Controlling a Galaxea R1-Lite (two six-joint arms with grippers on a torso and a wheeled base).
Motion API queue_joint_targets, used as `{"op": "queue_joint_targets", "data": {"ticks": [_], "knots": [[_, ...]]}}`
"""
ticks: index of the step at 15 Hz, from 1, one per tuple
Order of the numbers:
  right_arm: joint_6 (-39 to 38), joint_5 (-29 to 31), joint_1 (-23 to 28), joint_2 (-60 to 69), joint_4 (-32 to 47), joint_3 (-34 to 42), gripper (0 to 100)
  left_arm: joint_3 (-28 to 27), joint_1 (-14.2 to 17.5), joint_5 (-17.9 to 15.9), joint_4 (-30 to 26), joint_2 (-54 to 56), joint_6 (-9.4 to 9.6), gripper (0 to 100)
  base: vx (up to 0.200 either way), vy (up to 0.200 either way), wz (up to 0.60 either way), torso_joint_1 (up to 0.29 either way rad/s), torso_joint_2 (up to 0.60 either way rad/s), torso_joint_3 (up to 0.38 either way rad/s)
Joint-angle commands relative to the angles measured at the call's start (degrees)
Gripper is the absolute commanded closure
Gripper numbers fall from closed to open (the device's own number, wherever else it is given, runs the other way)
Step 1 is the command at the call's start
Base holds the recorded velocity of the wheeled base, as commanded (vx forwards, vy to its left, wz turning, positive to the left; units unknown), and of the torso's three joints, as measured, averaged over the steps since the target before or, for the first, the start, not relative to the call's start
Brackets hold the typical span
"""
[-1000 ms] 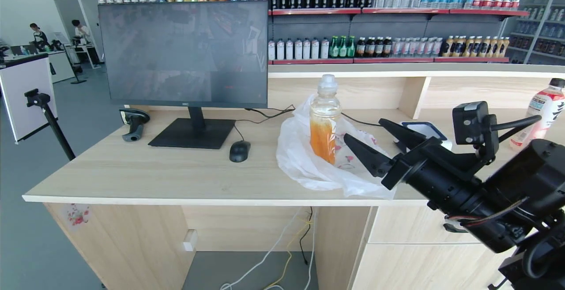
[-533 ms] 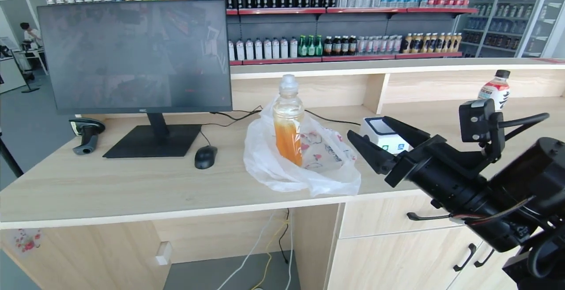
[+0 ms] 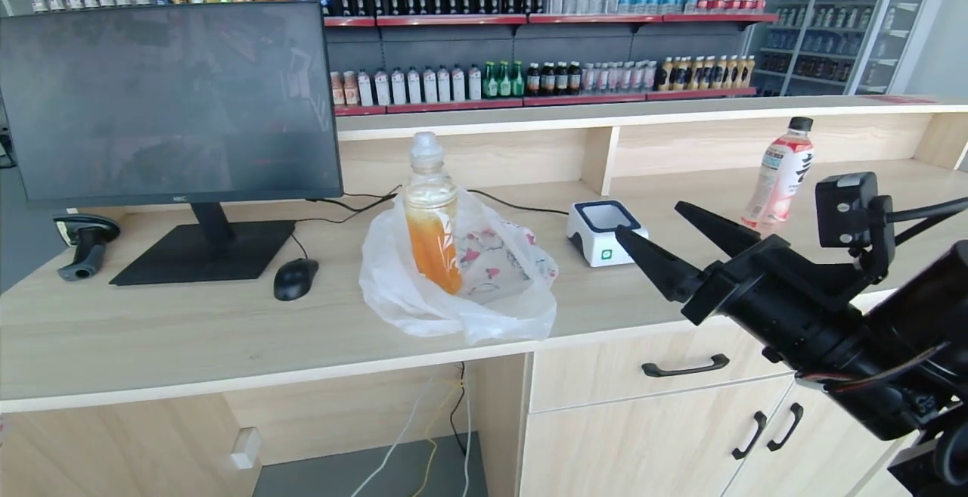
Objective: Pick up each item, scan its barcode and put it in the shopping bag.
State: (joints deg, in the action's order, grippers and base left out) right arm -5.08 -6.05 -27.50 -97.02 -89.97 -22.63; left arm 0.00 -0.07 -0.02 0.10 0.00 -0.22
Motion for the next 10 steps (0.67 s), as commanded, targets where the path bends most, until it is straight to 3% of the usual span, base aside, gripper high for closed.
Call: {"op": "queue_joint_targets", "data": {"ticks": [1, 10], "knots": [[0.1, 0.0, 0.7, 0.2, 0.0, -0.1, 0, 0.0, 0.0, 0.0, 0.0, 0.0, -0.13, 0, 0.000, -0.200, 0.00, 0.002, 0.00, 0.002], [0.1, 0.0, 0.7, 0.3, 0.0, -0.1, 0, 0.0, 0.0, 0.0, 0.1, 0.0, -0.04, 0, 0.000, -0.200, 0.00, 0.006, 0.00, 0.003]]}}
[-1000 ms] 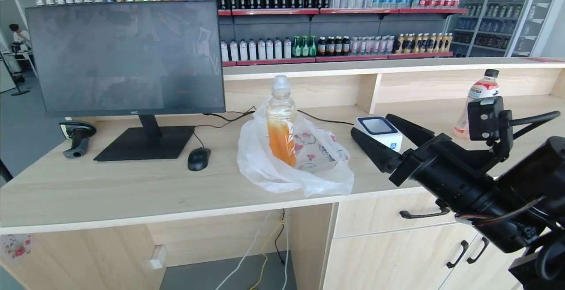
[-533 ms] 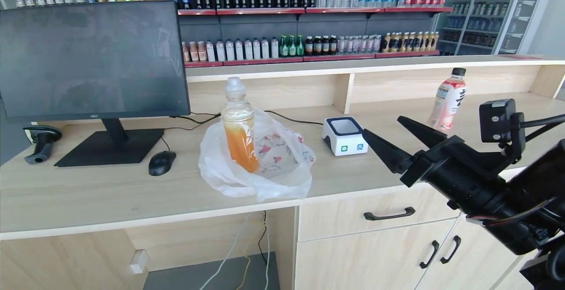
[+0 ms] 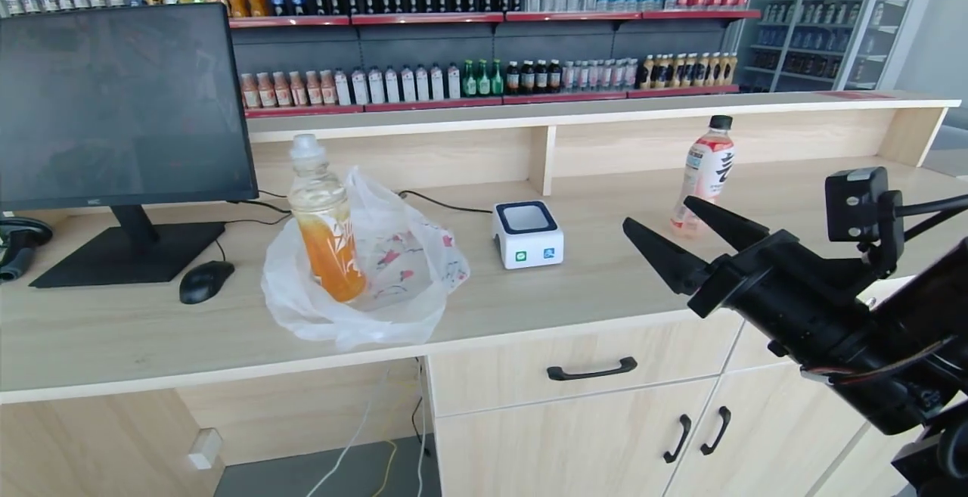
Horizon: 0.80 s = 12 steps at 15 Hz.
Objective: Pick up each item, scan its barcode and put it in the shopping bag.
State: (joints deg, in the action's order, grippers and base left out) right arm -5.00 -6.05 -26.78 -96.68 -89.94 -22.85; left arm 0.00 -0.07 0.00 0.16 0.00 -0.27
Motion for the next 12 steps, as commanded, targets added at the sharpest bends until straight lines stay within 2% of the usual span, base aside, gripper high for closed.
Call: {"op": "queue_joint_targets", "data": {"ticks": [1, 10, 12], "knots": [[0.0, 0.0, 0.0, -0.2, -0.1, 0.0, 0, 0.0, 0.0, 0.0, 0.0, 0.0, 0.00, 0, 0.000, -0.200, 0.00, 0.002, 0.00, -0.002], [-0.1, 0.1, 0.0, 0.1, -0.1, 0.5, 0, 0.0, 0.0, 0.0, 0.0, 0.0, -0.08, 0, 0.000, -0.200, 0.00, 0.001, 0.00, 0.001], [-0.1, 0.1, 0.0, 0.0, -0.1, 0.6, 0, 0.0, 0.0, 0.0, 0.0, 0.0, 0.00, 0, 0.200, -0.200, 0.00, 0.000, 0.00, 0.002]]}}
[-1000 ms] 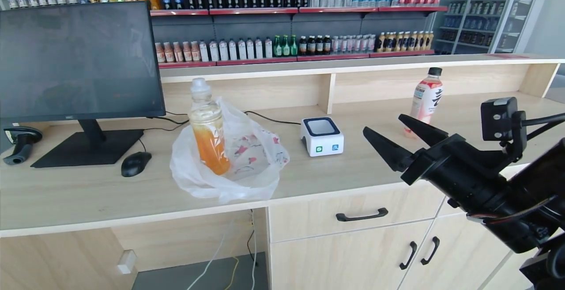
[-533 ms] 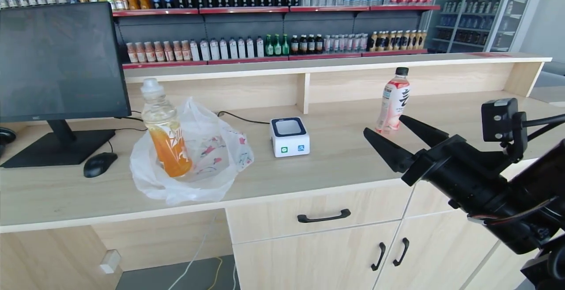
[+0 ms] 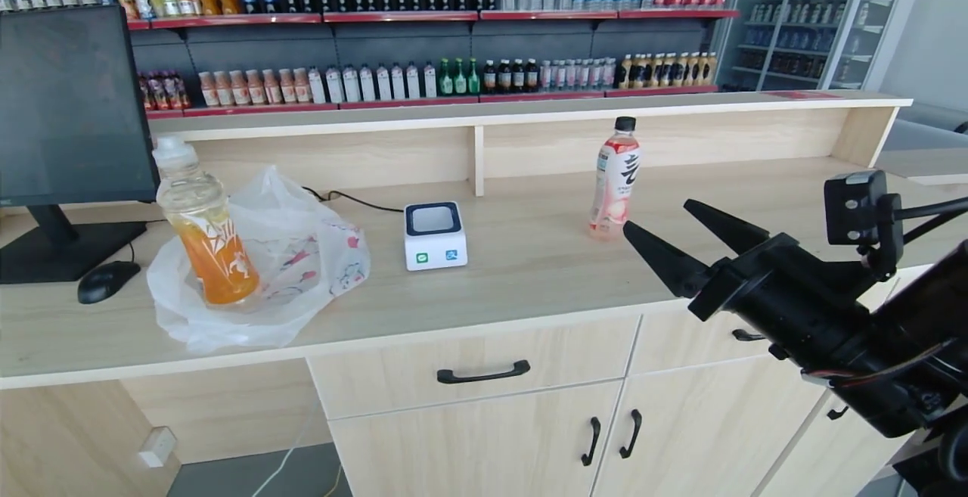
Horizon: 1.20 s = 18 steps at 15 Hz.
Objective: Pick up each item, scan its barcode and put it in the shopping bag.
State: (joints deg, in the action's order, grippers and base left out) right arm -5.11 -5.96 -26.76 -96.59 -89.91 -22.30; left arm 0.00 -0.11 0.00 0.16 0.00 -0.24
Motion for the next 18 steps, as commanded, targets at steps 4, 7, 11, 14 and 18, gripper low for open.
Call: {"op": "queue_joint_targets", "data": {"ticks": [4, 7, 11, 14, 18], "knots": [[-0.1, 0.0, 0.6, -0.3, -0.1, 0.1, 0, 0.0, 0.0, 0.0, 0.0, 0.0, -0.02, 0, 0.200, 0.000, 0.00, -0.006, 0.00, 0.006], [-0.1, 0.0, 0.7, -0.3, -0.1, 0.1, 0, 0.0, 0.0, 0.0, 0.0, 0.0, -0.02, 0, 0.133, 0.000, 0.00, 0.008, 0.01, 0.002], [-0.1, 0.0, 0.7, -0.3, -0.1, 0.6, 0, 0.0, 0.1, 0.0, 0.0, 0.0, -0.02, 0, 0.000, 0.000, 0.00, 0.000, 0.00, 0.000], [-0.1, 0.0, 1.9, -0.6, -0.1, 0.8, 0, 0.0, 0.0, 0.0, 0.0, 0.0, -0.02, 0, 0.000, 0.000, 0.00, 0.000, 0.00, 0.000], [0.4, 0.0, 6.7, -0.7, -0.1, 3.0, 0, 0.0, 0.0, 0.0, -0.1, 0.0, -0.02, 0, 0.000, -0.150, 0.00, 0.002, 0.00, 0.003]]}}
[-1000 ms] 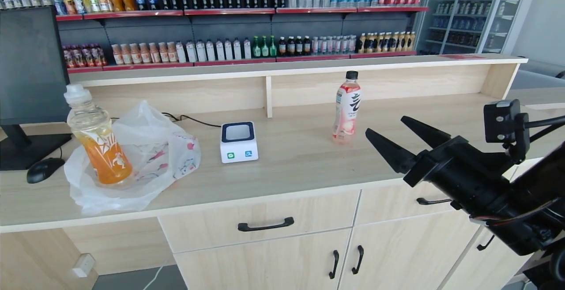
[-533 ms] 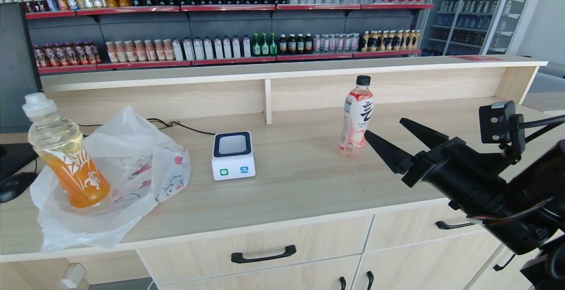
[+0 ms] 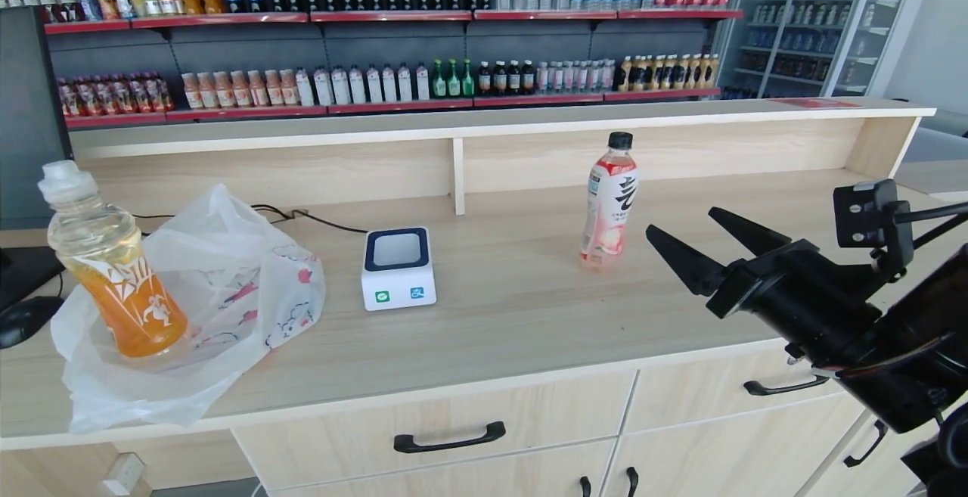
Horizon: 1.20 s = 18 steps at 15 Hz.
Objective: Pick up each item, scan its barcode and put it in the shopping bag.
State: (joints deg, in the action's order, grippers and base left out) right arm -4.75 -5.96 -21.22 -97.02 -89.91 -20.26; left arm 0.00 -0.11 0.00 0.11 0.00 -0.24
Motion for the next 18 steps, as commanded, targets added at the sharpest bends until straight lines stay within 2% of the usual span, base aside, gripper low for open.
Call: {"op": "queue_joint_targets", "data": {"ticks": [1, 9, 12, 16, 18], "knots": [[0.1, 0.0, 1.2, -0.5, -0.1, 1.6, 0, 0.0, 0.0, 0.0, 0.0, 0.0, -0.02, 0, 0.000, 0.000, 0.00, 0.000, 0.00, 0.000], [0.3, -0.1, -0.4, -4.6, -0.1, 1.0, 0, 0.0, 0.0, 0.0, 0.1, 0.0, -0.02, 0, 0.000, 0.000, 0.00, 0.000, 0.00, 0.000], [0.3, -0.1, -1.9, -5.5, -0.1, 1.0, 0, 0.0, 0.0, 0.0, 0.0, 0.0, 0.07, 0, 0.200, -0.133, 0.00, -0.009, 0.00, 0.002], [0.3, 0.0, -1.8, -6.6, -0.1, 0.1, 0, 0.0, 0.1, 0.0, 0.0, 0.0, 0.07, 0, 0.000, 0.000, 0.00, 0.000, 0.00, 0.000], [0.3, 1.2, -0.2, -9.4, -0.1, -2.9, 0, 0.0, 0.0, 0.0, 0.0, 0.0, -0.02, 0, 0.000, 0.000, 0.00, 0.000, 0.00, 0.000]]}}
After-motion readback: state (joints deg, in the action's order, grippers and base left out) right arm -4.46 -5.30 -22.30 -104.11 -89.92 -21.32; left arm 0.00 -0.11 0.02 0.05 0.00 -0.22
